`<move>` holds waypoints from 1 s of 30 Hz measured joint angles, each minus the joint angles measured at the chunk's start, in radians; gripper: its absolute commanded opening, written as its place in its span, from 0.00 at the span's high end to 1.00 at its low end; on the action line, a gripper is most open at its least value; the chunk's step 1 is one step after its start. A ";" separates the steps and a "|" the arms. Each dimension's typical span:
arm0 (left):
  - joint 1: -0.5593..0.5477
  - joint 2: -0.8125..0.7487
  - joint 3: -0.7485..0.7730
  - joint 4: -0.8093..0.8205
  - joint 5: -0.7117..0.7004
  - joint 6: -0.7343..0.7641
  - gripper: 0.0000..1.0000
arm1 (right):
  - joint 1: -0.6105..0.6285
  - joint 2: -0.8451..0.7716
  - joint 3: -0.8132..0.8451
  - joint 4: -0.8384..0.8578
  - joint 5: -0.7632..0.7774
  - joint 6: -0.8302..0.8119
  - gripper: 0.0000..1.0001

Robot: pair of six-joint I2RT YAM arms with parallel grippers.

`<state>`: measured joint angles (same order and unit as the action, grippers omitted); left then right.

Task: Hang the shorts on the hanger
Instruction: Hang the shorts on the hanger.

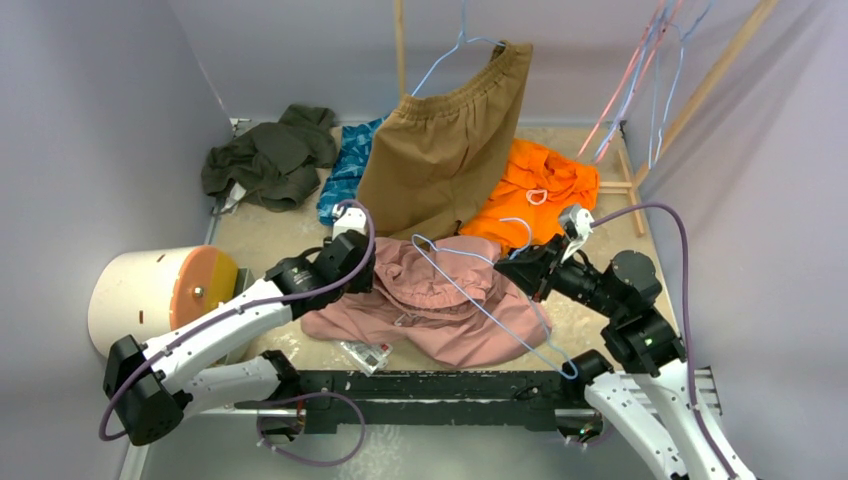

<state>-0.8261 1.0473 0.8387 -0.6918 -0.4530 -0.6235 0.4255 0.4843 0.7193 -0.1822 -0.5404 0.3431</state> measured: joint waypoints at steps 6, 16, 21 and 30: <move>0.000 0.003 -0.003 0.029 0.015 0.016 0.51 | 0.000 0.002 0.000 -0.001 -0.003 0.001 1.00; 0.000 0.058 -0.032 0.076 0.016 0.027 0.70 | 0.000 0.052 0.000 -0.008 -0.083 -0.001 1.00; 0.000 0.062 -0.040 0.086 0.017 0.037 1.00 | 0.000 0.079 0.011 -0.024 -0.130 -0.009 1.00; 0.000 0.046 -0.001 0.057 0.021 -0.006 1.00 | 0.000 0.164 0.112 -0.072 -0.167 -0.056 1.00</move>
<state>-0.8261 1.0935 0.8375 -0.6346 -0.4320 -0.6300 0.4255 0.6487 0.8310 -0.2539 -0.7071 0.2871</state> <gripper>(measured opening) 0.016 0.028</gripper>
